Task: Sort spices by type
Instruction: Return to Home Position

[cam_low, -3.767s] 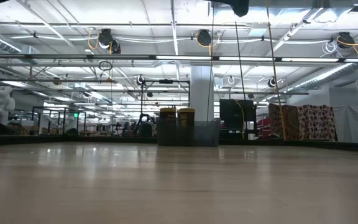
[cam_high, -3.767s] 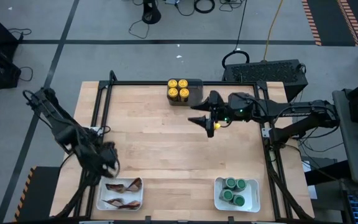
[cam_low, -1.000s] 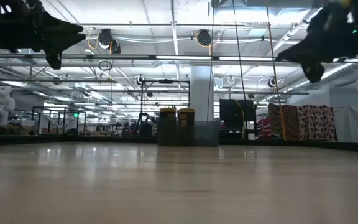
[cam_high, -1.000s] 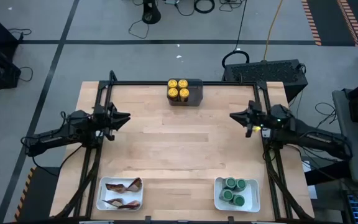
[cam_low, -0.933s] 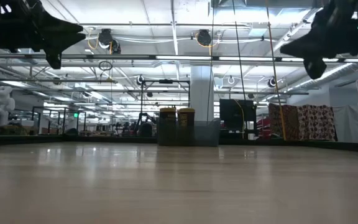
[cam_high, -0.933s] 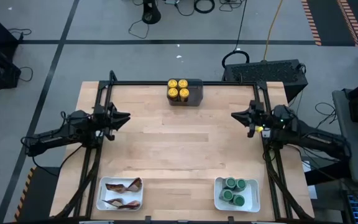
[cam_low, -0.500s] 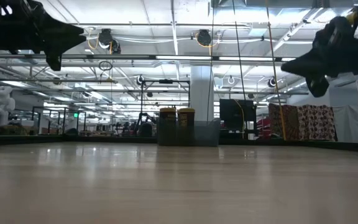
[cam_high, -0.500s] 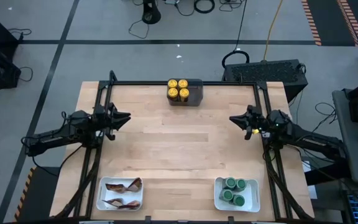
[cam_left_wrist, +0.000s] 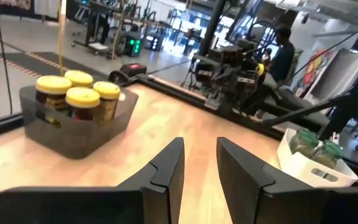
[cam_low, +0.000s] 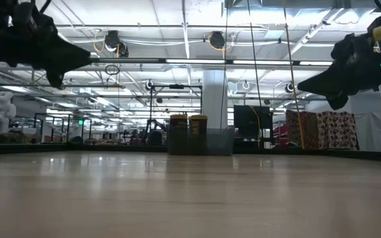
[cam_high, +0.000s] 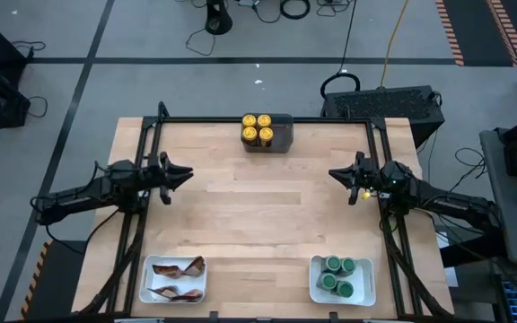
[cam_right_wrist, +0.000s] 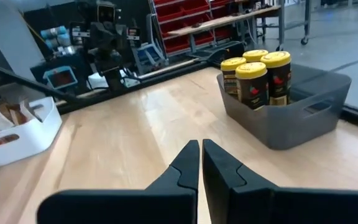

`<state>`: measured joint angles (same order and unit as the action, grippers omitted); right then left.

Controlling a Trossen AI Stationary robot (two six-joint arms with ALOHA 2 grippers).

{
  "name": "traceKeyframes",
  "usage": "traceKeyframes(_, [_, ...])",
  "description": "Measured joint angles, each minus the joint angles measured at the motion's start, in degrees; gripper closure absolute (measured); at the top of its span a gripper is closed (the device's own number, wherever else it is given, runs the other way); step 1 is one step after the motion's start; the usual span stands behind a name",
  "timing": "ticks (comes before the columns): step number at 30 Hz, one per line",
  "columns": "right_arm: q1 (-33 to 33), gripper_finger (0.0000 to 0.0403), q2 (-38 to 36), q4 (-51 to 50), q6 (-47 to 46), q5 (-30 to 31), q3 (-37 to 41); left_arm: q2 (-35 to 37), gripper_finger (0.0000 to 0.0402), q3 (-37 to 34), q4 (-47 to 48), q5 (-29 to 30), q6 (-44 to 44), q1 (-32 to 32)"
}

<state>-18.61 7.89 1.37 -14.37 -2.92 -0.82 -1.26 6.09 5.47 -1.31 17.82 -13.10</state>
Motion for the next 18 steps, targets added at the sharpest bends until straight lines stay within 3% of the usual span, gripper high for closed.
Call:
traceKeyframes(7, [0.00,0.0402,0.10,0.04,0.21,-0.02,0.00,0.00,0.0304,0.02,5.78,0.12,-3.70,0.00])
traceKeyframes(18, [0.00,0.0401,0.10,0.07,0.13,-0.04,0.00,0.00,0.0304,0.02,7.59,0.12,-1.77,0.00])
